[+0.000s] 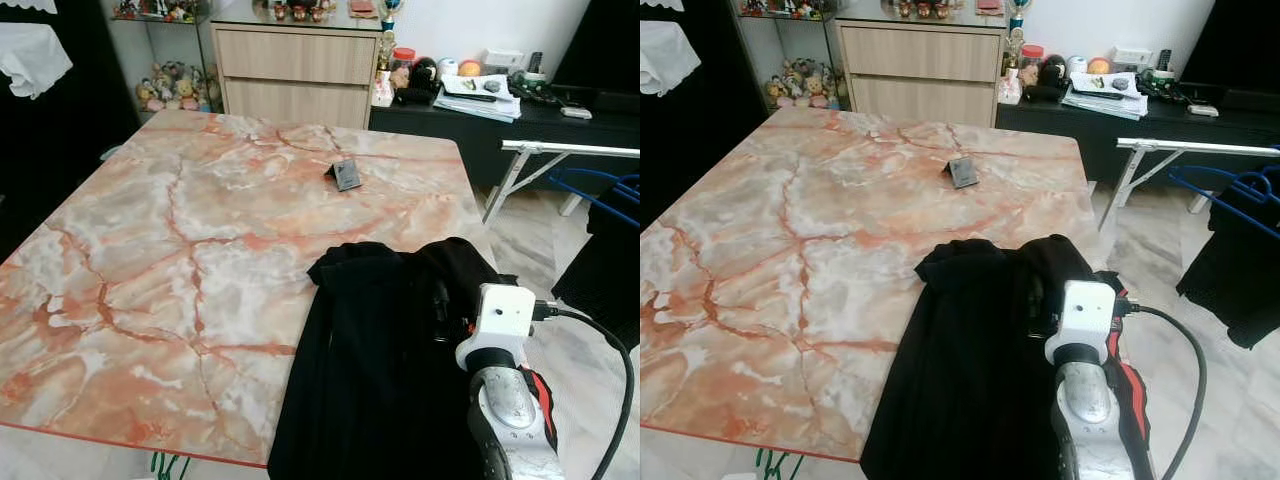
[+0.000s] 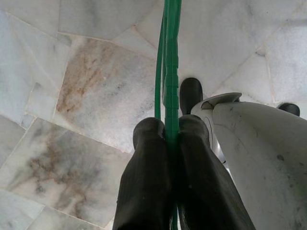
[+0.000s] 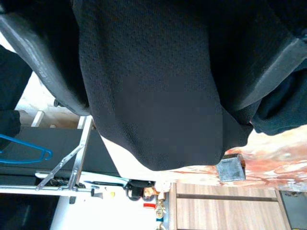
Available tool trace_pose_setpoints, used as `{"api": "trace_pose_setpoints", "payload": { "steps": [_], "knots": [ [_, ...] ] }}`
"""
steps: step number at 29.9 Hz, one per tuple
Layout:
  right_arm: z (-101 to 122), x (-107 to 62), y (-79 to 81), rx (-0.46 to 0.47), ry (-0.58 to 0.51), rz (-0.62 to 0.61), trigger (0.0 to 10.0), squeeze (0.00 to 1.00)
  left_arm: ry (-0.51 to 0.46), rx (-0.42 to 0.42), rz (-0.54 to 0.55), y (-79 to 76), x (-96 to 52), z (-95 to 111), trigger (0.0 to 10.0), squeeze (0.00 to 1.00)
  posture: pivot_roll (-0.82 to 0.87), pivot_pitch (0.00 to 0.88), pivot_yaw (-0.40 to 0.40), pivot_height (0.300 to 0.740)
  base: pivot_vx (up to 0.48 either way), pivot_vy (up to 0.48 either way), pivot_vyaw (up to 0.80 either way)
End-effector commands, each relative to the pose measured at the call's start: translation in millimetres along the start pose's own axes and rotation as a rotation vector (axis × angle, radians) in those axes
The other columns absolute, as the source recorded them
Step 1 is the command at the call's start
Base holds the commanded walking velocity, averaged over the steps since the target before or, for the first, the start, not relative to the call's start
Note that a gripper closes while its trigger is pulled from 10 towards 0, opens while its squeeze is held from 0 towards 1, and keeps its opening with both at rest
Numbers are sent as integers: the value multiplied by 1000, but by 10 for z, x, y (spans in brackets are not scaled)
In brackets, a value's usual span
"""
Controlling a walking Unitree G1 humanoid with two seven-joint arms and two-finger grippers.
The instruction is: Hang hanger
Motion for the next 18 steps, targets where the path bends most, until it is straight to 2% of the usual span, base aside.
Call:
{"api": "trace_pose_setpoints", "payload": {
  "steps": [1,18],
  "knots": [
    [84,10,39,-1,-30,5,10000,0,28,1,-2,9,-12,-86,10000,0,-20,82,-10,740,0,0,0],
    [67,24,62,0,-23,8,10000,0,30,-8,1,29,-17,-104,10000,0,-17,92,-12,740,0,0,0]
  ]
}}
Point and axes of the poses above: a point about 5 cm out from each wrist's last joint towards the gripper, its own x axis pointing out of the wrist towards the gripper, its own z axis along the axis of the wrist's last joint, y = z × x, the point moved 1 cm from there along x, pointing out of the wrist towards the gripper, and after that the axes turned 10 degrees about x, right-handed, at the moved point
